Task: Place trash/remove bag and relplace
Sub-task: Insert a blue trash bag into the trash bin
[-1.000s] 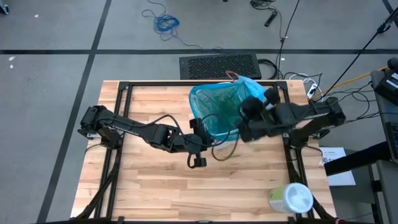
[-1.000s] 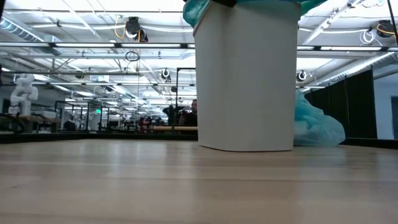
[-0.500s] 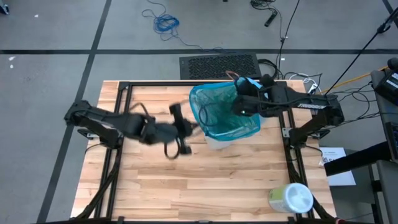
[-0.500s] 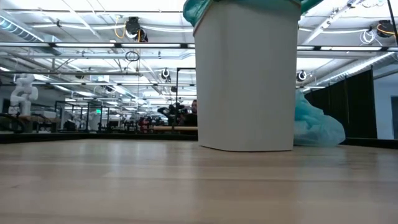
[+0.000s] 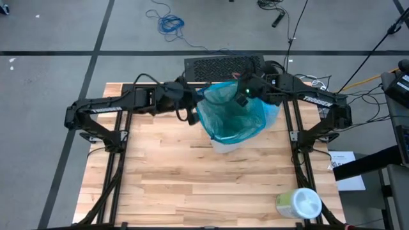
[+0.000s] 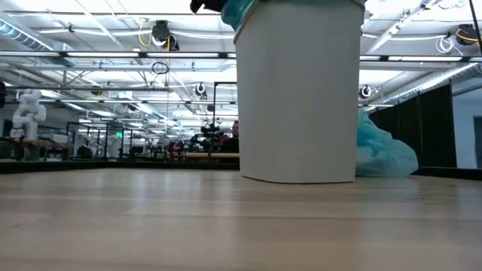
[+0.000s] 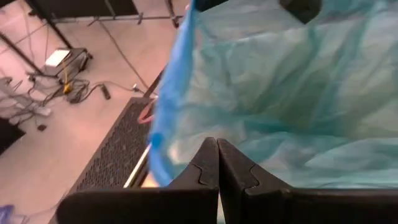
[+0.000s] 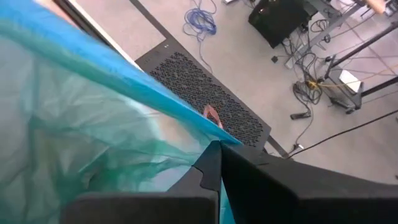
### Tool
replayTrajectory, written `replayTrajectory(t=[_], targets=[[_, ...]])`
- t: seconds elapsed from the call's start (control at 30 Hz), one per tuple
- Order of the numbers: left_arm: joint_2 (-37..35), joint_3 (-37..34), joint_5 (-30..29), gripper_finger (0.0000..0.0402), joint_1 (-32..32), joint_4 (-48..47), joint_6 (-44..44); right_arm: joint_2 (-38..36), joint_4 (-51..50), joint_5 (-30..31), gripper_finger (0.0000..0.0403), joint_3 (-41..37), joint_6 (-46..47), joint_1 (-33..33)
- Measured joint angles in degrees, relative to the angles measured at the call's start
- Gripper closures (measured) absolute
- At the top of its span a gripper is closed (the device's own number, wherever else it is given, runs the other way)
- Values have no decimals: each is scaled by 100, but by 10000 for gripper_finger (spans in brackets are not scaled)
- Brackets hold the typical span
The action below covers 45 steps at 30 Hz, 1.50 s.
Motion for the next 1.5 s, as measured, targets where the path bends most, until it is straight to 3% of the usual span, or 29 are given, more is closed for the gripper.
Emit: replayTrajectory(t=[0.4, 0.7, 1.0, 1.27, 1.5], targets=[[-1, -225, 112, 402, 537, -173, -214, -4, 361, -1104, 403, -333, -219, -714], [3, -1051, 192, 402, 665, 184, -511, 0, 564, -1576, 403, -791, -113, -889], [-21, -1355, 380, 402, 544, 425, -625, -2, 644, -2274, 403, -1012, 256, -777], [-1238, -1357, -280, 402, 435, 1, -475, -11, 742, -2345, 403, -1016, 295, -446], [-1903, -1340, 997, 402, 583, 544, -613, -15, 1031, -2330, 403, -1017, 196, -285]])
